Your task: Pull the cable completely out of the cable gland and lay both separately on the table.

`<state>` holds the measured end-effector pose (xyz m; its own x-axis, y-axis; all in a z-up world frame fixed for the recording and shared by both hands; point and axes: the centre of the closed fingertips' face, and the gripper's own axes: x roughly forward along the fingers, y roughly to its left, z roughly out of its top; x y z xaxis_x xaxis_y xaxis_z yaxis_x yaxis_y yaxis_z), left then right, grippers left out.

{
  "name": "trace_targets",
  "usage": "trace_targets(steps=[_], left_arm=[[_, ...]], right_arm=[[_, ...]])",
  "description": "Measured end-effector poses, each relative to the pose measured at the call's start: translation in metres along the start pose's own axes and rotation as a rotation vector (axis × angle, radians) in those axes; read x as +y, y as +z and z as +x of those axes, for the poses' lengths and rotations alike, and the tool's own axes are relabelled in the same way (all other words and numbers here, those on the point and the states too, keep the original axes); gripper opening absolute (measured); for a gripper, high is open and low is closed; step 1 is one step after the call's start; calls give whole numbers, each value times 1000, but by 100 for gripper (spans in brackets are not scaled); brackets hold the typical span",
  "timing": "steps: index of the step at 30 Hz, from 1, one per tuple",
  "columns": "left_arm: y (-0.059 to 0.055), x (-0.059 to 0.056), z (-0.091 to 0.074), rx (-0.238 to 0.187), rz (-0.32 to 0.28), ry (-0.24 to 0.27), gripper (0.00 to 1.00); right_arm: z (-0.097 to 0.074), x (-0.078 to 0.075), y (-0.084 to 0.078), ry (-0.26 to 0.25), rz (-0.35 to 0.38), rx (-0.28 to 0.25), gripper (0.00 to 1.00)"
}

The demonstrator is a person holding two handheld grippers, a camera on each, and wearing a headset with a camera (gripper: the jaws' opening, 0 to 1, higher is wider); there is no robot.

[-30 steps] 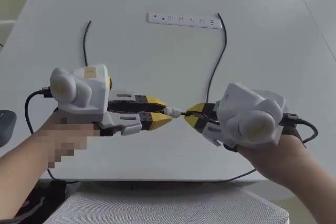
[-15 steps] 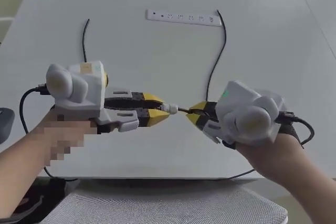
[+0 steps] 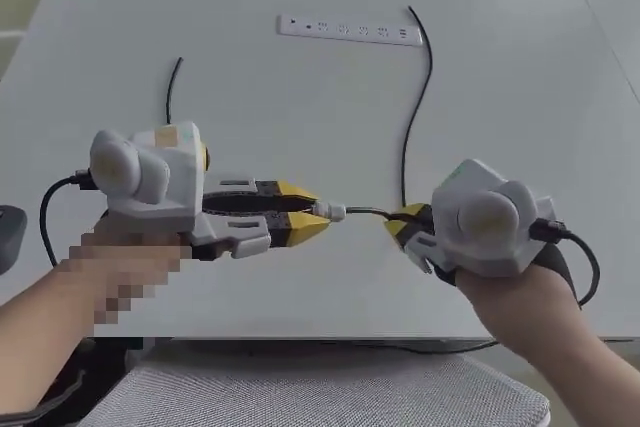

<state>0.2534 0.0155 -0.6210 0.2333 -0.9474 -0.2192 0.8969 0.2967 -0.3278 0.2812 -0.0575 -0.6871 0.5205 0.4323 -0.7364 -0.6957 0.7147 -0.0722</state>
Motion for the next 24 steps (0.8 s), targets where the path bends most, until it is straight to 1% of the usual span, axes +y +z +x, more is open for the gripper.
trace_targets(steps=[2,4,6,9,15,18,20,21,24], left_arm=[[-1,0,1,3,-1,-2,15],[-2,-1,2,6,-4,-5,15],[-3,-1,3,11,0,-5,15],[-2,0,2,11,-3,-3,15],[-1,1,1,10,0,4,15],[1,7,-1,3,10,34,15],[2,7,-1,-1,0,30,15],[2,7,-1,-2,2,31,15],[4,5,-1,-2,3,26,15]], right_arm=[[3,-2,-6,-21,15,18,0],[5,-4,-9,-33,48,29,0],[6,-1,-11,-21,94,32,0],[5,0,-11,-21,91,27,0],[2,2,-12,-1,100,14,0],[0,3,-13,4,110,10,0],[-2,6,-13,12,113,2,0],[-3,7,-12,10,105,-1,0],[-6,6,-12,-5,43,-10,1]])
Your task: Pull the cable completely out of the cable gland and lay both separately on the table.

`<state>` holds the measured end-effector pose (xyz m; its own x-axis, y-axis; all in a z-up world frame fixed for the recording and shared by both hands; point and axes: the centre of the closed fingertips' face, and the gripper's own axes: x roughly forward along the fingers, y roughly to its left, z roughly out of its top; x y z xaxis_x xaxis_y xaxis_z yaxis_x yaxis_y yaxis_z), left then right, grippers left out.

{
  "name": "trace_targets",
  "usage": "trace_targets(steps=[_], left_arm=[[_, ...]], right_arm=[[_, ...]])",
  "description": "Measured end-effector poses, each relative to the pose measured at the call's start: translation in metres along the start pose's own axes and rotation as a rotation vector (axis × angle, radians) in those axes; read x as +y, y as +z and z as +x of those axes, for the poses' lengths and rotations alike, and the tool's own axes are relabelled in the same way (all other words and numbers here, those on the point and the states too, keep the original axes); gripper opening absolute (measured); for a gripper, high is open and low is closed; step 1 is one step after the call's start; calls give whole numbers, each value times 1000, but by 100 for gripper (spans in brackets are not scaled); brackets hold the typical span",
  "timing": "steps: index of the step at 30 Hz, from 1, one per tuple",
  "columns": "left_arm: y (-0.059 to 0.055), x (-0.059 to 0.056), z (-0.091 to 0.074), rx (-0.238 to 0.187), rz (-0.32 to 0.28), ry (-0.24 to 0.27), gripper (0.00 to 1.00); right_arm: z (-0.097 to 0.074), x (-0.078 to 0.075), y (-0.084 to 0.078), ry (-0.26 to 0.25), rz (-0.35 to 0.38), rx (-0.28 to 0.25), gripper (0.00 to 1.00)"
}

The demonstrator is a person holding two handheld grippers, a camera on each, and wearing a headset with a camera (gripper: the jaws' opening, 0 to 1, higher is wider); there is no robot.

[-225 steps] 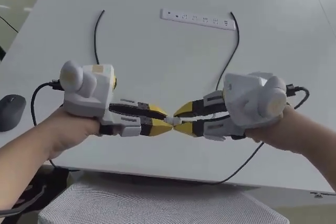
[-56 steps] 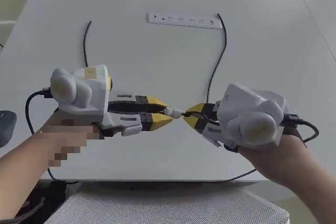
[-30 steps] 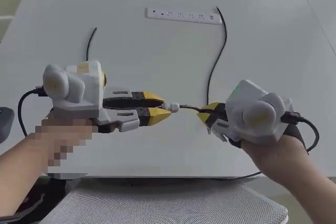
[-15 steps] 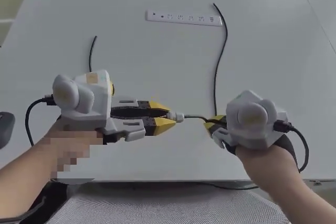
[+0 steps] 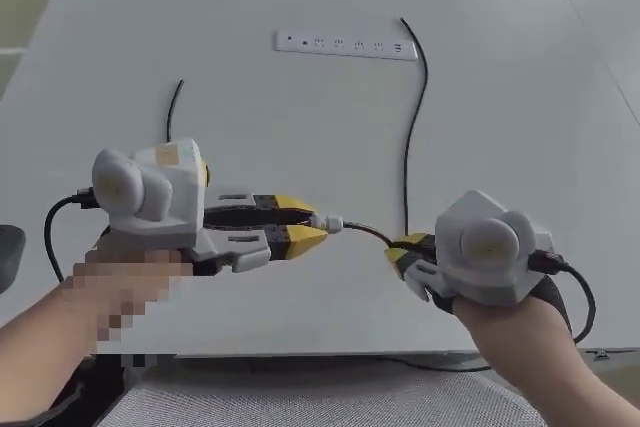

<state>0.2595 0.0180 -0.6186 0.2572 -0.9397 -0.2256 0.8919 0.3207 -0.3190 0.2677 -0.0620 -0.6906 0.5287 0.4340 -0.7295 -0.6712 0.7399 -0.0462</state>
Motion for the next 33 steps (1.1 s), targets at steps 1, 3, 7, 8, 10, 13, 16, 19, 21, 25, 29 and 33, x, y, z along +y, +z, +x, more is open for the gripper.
trace_targets(steps=[1,3,7,8,10,13,16,19,21,25,29,33], left_arm=[[0,0,0,0,0,0,15],[1,0,0,-3,-2,2,15],[0,-3,1,0,-4,1,15],[0,-3,1,1,-4,1,15],[1,-4,1,1,-4,0,15],[1,-4,1,3,-8,5,15],[2,-5,1,1,-12,8,15],[4,-7,2,4,-27,4,15],[5,-7,2,2,-15,7,15],[5,-8,3,7,-12,9,15],[5,-7,3,3,-14,16,15],[4,-7,4,7,-8,19,15]], right_arm=[[-1,1,0,1,-1,-2,1],[-6,-1,2,-13,-17,-7,1],[-18,-1,17,-50,-90,-57,7],[-20,-1,21,-63,-133,-65,9],[-24,7,33,-65,-223,-85,11],[-25,23,47,-49,-298,-109,13],[-24,38,58,-28,-386,-126,12],[-22,44,61,-26,-418,-125,12],[-22,46,65,-33,-450,-135,9],[-24,44,71,-57,-485,-146,4],[-24,44,70,-61,-487,-141,2],[-23,42,69,-64,-459,-134,1]])
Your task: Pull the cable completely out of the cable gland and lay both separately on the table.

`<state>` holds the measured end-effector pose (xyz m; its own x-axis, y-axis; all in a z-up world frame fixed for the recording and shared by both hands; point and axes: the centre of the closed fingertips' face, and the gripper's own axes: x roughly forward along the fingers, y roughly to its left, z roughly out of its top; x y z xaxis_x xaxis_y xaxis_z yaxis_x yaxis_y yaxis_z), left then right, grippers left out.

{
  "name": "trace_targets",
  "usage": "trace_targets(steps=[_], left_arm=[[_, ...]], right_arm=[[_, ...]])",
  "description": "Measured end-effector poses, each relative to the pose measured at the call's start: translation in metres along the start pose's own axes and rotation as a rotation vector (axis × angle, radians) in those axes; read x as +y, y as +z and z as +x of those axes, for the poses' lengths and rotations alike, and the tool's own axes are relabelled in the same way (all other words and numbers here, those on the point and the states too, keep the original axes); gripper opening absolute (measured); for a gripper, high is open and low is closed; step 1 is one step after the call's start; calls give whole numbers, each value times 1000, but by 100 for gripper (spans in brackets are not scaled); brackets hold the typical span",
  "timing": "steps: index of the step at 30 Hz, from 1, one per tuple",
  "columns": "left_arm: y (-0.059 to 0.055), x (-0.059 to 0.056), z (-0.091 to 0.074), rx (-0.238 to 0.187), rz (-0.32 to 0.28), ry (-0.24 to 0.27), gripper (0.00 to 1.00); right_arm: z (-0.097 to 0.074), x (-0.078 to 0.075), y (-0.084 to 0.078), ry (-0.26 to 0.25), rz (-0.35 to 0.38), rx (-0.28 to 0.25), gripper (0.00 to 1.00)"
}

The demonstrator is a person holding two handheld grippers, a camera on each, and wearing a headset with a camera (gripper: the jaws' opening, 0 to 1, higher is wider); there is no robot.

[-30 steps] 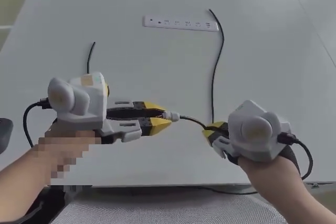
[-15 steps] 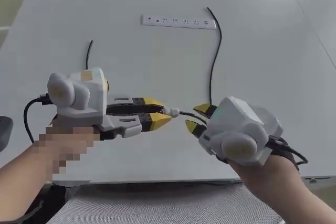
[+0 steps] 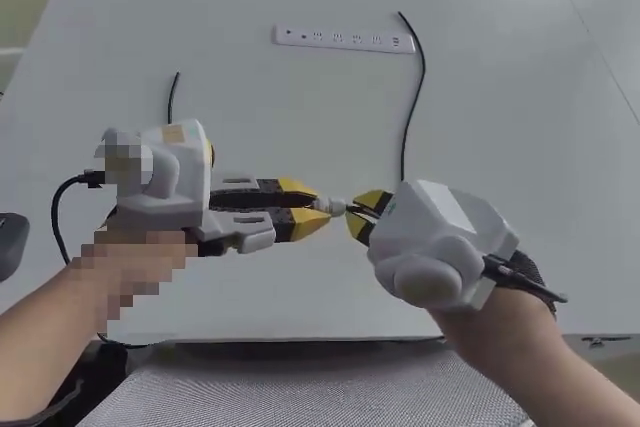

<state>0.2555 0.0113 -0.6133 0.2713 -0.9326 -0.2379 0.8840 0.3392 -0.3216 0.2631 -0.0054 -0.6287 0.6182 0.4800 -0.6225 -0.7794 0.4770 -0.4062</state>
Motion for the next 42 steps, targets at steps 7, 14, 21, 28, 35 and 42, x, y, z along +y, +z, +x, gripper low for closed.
trace_targets(steps=[7,14,21,28,35,42], left_arm=[[3,1,4,-2,14,-3,15],[0,1,6,13,25,-4,15],[-1,3,7,19,26,-5,15],[-1,5,7,18,29,-2,15],[-2,7,6,24,28,-2,15],[-4,8,6,32,24,-7,15]], right_arm=[[1,-6,-4,-13,66,-4,0],[3,-4,-9,-1,130,-2,0],[5,-6,-18,8,221,8,0],[8,-11,-31,1,283,25,0],[12,-12,-46,0,345,50,0],[17,-14,-62,-6,395,88,0]])
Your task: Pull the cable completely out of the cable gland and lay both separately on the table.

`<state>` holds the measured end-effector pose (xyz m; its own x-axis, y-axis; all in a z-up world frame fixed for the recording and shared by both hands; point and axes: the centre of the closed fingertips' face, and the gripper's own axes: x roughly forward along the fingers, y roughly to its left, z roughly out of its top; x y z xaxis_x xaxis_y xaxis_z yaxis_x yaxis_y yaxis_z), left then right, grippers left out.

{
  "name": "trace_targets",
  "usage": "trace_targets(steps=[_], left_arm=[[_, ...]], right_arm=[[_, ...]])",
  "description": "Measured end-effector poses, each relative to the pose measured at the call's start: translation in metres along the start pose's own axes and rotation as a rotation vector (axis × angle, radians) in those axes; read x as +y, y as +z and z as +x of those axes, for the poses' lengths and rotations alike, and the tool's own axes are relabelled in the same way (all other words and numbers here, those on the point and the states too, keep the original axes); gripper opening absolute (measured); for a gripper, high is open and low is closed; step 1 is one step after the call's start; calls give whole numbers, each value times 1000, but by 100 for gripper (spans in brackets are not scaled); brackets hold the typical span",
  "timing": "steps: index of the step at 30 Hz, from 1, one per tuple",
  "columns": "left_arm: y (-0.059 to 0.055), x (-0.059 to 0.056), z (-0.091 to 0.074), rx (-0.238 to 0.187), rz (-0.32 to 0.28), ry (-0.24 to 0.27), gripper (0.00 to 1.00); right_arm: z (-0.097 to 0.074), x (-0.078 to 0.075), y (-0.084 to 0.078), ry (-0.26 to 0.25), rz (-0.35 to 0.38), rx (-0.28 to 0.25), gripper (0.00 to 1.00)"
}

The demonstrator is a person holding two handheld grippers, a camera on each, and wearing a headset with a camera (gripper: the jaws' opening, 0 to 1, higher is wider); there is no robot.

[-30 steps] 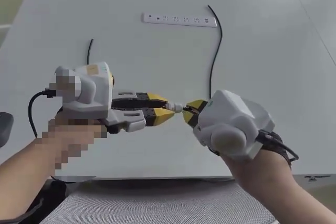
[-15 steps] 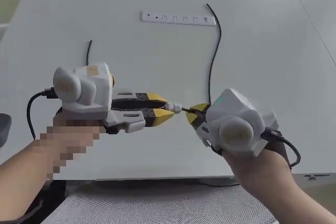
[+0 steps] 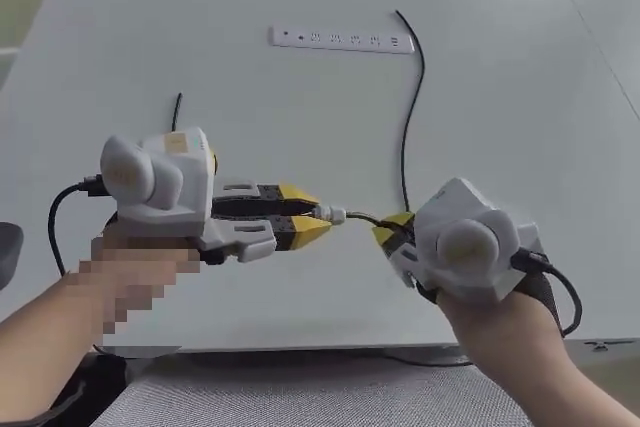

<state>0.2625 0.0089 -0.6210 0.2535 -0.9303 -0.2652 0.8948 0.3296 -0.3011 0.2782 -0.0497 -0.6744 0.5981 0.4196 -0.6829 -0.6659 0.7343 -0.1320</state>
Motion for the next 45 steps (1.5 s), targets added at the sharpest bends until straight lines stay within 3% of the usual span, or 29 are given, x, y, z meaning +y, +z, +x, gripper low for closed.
trace_targets(steps=[7,12,23,27,32,35,41,45], left_arm=[[-2,-4,5,9,0,-13,15],[-4,-7,9,17,6,-21,15],[-4,-5,5,9,-3,-16,15],[-3,-1,0,5,-7,0,15],[-1,1,-4,-4,-11,10,15],[-2,3,-6,-3,-11,18,15],[-3,1,-7,-2,-16,19,15],[-3,-1,-6,-4,-19,17,15]], right_arm=[[4,-8,-17,-12,92,44,0],[7,-9,-27,4,239,63,0],[0,-5,-25,3,212,38,0],[-4,-4,-20,4,173,17,1],[-12,-3,-11,-3,64,-14,2],[-18,-3,-1,-4,38,-33,9],[-22,20,32,30,-199,-78,14],[-17,32,40,44,-269,-83,11]])
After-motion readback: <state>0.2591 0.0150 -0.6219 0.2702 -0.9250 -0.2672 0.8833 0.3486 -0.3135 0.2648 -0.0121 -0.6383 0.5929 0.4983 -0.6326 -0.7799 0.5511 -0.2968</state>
